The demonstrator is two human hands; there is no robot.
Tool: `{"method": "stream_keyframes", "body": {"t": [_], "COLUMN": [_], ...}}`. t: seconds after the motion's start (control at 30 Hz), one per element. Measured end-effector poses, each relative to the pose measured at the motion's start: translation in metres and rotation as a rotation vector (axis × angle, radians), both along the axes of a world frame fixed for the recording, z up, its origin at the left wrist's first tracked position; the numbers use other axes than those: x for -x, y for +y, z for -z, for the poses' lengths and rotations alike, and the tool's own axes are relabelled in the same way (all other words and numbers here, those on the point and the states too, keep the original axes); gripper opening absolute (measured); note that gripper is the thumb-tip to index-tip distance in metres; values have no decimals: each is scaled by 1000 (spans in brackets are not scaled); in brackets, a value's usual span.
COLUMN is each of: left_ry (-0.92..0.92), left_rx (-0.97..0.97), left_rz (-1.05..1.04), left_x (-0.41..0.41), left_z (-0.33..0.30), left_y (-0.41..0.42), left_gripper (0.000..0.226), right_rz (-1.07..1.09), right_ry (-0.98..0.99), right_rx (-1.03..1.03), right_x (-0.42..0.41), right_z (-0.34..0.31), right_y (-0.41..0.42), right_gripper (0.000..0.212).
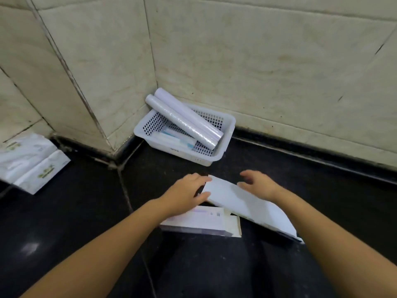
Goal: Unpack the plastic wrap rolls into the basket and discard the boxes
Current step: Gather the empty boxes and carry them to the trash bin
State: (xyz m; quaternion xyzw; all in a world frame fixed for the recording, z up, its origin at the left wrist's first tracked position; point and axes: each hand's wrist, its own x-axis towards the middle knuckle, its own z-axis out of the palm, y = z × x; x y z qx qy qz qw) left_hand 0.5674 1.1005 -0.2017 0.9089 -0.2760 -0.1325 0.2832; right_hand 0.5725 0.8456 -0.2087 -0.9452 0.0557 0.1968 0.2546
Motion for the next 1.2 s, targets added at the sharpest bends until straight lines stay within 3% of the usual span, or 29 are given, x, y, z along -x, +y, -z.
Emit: {"method": "stream_keyframes", "body": {"t": [0.07,0.1,0.2,0.3,0.47,0.6,0.67,0.8,0.87,0.97,1.07,1.2], "left_ry": [146,122,-88,-128,102,210,212,221,217,223,236,303], "left_rx": [-213,-358,-607,-602,-402,-76,97,355,403,462,450,404], "left_rz": [21,71,123,-2,-303,-546,-654,-661,-632,-586,-504,-278], "left_x": [26,40,73,94,108,96,88,74,70,66,60,63], "left_z": [17,26,42,41,13,-35,-61,-98,-109,-118,-122,-119], "left_y": [0,1,4,6,28,29,17,-17,-35,-59,-85,-130], "left_gripper": [72,82,84,65,56,57,60,64,63,57,56,52], "right_rz": [-76,-112,-103,-94,-120,48,137,212,262,381,613,801], "right_ry": [145,165,23,37,-39,-39,-77,-173,-185,-332,-601,-684], "right_rx": [166,228,332,309,100,-452,-661,-921,-1028,-998,-805,-724], "right_x": [28,42,73,86,88,98,106,122,133,151,175,226], "right_z": [18,26,38,23,-39,-88,-108,-134,-143,-151,-146,-130], "right_y": [-9,-13,-19,-19,-28,-40,-49,-70,-80,-93,-110,-129], "right_gripper": [74,75,47,27,40,60,59,41,44,37,29,59]}}
